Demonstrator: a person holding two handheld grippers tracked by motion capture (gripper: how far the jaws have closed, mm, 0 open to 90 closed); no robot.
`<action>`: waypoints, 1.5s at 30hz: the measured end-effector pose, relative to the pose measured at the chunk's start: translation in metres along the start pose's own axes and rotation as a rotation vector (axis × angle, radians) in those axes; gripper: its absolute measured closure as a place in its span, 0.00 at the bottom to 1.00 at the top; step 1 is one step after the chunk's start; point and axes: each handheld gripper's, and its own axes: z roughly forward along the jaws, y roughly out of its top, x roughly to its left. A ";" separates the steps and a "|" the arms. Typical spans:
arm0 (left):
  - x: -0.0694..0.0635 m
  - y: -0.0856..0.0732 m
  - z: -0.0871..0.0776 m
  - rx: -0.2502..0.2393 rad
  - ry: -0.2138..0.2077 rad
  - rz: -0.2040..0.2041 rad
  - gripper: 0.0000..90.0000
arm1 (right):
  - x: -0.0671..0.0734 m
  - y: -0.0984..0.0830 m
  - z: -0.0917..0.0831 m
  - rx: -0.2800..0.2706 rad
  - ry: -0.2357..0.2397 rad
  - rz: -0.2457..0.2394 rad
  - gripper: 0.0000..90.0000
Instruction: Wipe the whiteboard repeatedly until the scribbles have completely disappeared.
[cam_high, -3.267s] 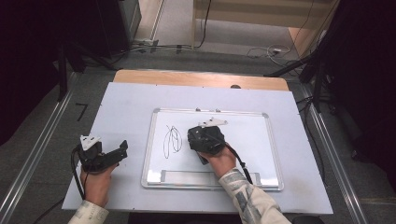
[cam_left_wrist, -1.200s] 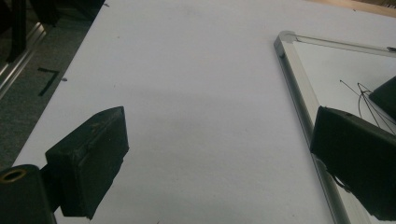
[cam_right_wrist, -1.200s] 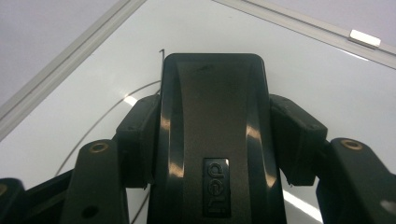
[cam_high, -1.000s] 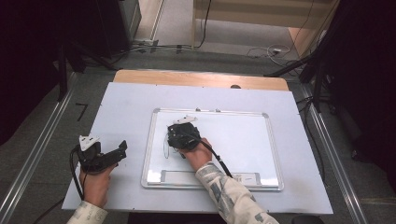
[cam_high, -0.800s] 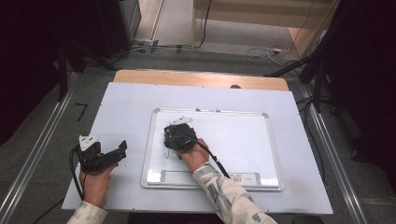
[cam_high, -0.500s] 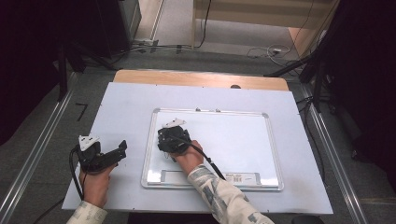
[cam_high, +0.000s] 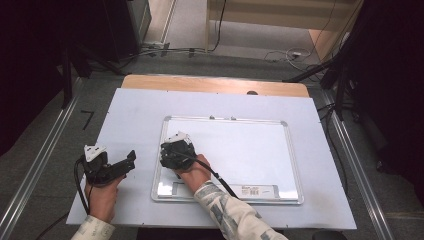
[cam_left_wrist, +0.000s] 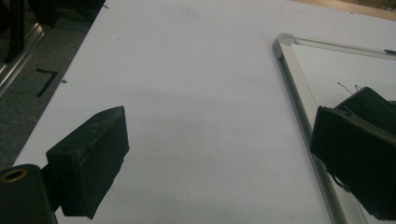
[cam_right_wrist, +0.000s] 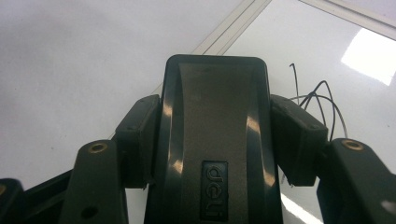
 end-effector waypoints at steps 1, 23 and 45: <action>0.000 0.000 0.000 0.000 0.000 0.000 0.06 | -0.001 0.000 0.000 0.000 0.005 -0.002 0.41; 0.003 -0.002 -0.002 0.000 0.006 -0.017 0.06 | -0.055 0.002 0.000 0.008 -0.075 0.067 0.41; 0.003 -0.001 0.000 0.005 -0.004 -0.017 0.06 | -0.082 0.022 0.017 0.011 -0.140 0.135 0.41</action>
